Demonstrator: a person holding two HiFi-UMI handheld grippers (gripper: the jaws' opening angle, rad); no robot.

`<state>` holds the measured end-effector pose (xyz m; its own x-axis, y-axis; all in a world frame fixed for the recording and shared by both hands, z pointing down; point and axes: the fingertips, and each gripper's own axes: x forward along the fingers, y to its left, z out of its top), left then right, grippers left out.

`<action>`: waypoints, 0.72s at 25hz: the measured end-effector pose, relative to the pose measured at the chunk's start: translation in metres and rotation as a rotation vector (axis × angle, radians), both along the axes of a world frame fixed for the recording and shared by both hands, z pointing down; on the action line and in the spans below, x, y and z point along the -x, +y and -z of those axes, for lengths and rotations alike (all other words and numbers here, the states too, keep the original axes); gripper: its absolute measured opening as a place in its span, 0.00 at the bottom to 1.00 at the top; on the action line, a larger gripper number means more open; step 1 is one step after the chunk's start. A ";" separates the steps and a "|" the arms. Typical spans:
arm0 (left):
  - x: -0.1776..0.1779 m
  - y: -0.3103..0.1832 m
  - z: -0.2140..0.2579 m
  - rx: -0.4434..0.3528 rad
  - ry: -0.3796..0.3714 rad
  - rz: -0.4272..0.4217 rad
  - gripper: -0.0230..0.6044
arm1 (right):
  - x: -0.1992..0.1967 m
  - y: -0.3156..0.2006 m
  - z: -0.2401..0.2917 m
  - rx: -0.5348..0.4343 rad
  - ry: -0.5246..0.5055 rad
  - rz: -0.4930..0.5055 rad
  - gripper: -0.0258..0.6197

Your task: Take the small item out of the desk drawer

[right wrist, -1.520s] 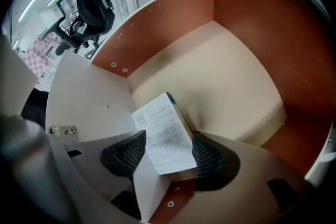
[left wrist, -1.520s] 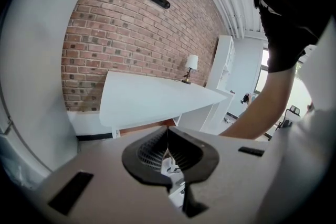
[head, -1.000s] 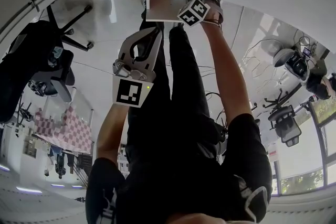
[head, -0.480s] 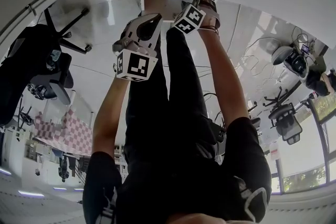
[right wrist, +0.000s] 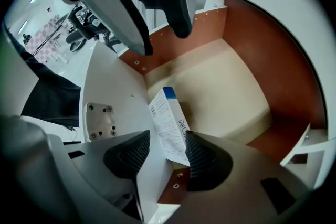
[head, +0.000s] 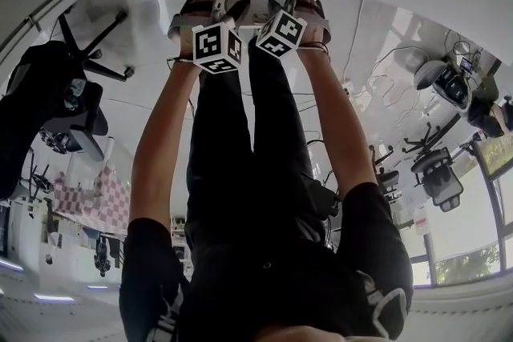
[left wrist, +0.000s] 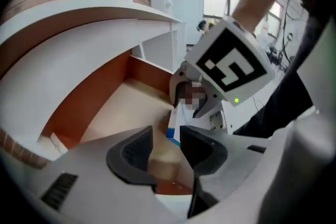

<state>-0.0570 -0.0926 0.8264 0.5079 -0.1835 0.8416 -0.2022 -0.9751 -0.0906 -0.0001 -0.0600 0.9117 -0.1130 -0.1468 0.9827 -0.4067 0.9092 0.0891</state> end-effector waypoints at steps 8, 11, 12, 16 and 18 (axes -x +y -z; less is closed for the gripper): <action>-0.022 0.018 -0.049 0.014 -0.179 -0.272 0.32 | -0.006 0.006 0.000 -0.028 -0.001 0.011 0.37; -0.027 0.014 -0.060 0.036 -0.204 -0.256 0.33 | -0.005 0.007 0.002 -0.027 -0.007 0.008 0.37; -0.029 0.012 -0.062 0.043 -0.207 -0.248 0.33 | -0.005 0.008 0.002 -0.027 -0.010 0.007 0.37; -0.034 0.008 -0.075 0.044 -0.223 -0.263 0.33 | -0.005 0.008 0.003 -0.024 -0.014 0.018 0.36; -0.036 0.009 -0.080 0.059 -0.228 -0.280 0.33 | -0.006 0.007 0.004 -0.025 -0.022 0.018 0.36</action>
<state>-0.0206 -0.0833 0.9064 0.3297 -0.0118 0.9440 0.0920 -0.9948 -0.0446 0.0061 -0.0525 0.9078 -0.1376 -0.1692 0.9759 -0.3921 0.9141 0.1032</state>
